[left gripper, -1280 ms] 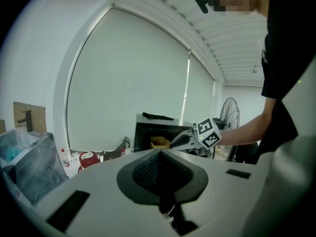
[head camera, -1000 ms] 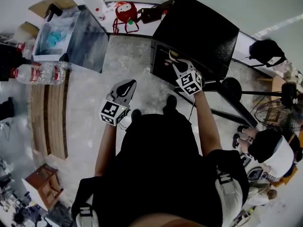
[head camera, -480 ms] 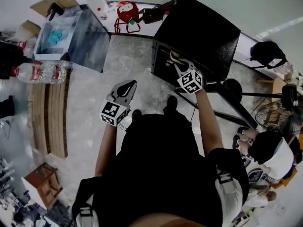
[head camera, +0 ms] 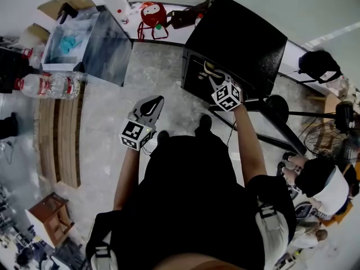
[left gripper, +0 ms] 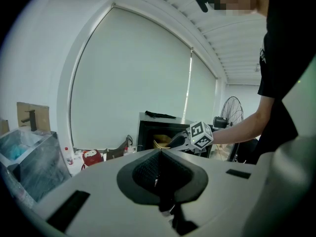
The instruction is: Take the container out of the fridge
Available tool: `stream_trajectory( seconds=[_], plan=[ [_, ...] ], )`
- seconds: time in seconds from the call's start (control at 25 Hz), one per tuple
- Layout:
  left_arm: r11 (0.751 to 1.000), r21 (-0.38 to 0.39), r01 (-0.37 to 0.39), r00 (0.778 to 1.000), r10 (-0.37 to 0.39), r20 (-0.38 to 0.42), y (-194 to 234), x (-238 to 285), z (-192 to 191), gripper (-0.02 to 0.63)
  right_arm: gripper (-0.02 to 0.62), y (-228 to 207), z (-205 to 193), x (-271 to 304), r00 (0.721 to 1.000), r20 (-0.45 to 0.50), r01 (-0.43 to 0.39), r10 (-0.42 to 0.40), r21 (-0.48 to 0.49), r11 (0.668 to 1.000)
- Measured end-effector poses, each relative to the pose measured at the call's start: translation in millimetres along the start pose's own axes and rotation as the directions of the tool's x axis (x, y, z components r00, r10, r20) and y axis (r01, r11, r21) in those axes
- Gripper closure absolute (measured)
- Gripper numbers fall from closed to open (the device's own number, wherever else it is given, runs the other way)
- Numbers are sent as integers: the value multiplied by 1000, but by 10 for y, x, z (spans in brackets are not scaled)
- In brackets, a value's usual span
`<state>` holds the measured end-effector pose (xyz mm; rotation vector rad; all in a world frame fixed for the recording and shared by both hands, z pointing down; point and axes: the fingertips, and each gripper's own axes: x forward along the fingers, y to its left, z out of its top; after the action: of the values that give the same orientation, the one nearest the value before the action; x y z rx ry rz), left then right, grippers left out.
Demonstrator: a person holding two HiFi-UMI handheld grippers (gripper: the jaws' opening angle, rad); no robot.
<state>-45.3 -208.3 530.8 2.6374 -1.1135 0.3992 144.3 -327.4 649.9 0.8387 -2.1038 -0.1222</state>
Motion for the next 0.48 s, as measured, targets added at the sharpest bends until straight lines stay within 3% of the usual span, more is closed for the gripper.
stream_trajectory(
  seconds=[0.48],
  plan=[
    [1000,-2,-6,1000,6,-4,32,-35,-23,588,557,4,-11,76,999,-39,-25,22,-67,997]
  ],
)
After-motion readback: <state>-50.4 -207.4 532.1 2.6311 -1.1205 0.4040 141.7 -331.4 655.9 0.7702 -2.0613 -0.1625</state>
